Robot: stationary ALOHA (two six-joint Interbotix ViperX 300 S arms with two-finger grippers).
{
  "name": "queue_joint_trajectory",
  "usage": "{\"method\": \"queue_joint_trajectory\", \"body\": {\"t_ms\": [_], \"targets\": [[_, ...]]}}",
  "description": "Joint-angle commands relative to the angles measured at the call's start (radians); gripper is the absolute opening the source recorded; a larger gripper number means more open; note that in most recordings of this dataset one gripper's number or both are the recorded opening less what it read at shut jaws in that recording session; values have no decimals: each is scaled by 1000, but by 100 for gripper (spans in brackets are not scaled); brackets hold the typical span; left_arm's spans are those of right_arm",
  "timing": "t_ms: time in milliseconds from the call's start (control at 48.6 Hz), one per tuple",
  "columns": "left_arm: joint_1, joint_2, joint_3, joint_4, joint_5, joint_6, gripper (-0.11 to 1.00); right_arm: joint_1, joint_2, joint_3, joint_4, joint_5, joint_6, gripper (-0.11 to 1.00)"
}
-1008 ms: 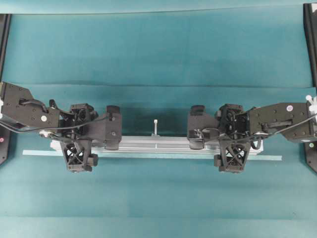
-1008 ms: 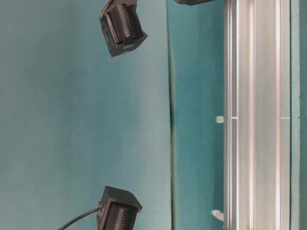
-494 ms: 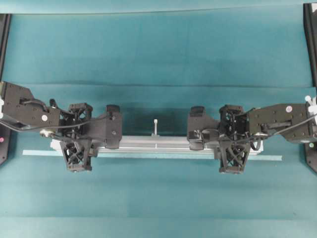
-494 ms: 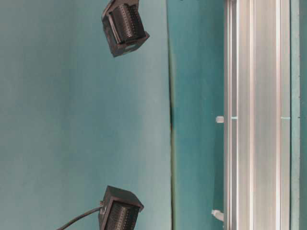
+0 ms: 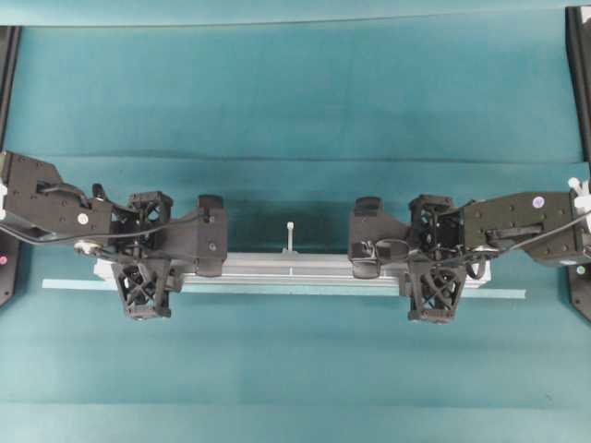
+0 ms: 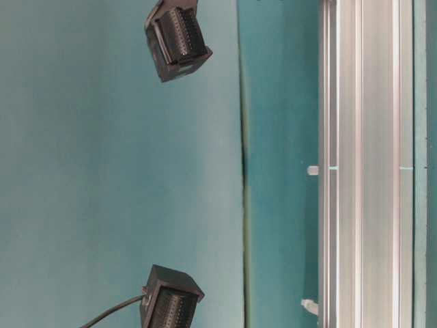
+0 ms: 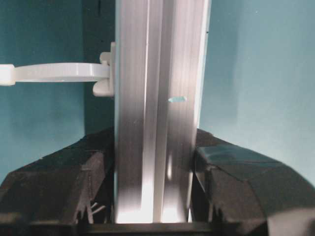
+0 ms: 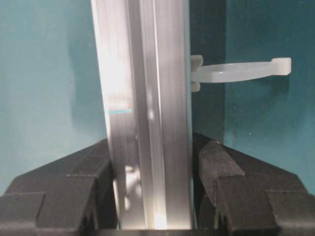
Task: Lift the large metal rail with both hands.
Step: 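Lift the rail upward with both grippers together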
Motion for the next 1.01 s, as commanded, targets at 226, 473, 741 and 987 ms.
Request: {"method": "queue_joint_trajectory", "body": {"t_ms": [226, 473, 741, 987], "targets": [[2, -133, -81, 2, 146, -3, 36, -25, -120, -94, 8, 201, 3, 42], [2, -250, -149, 2, 310, -2, 36, -25, -204, -166, 37, 359, 11, 42], [5, -357, -204, 2, 422, 6, 36, -25, -270, -259, 38, 518, 34, 42], [6, -393, -276, 2, 540, 0, 36, -25, -281, -371, 38, 681, 37, 42]]}}
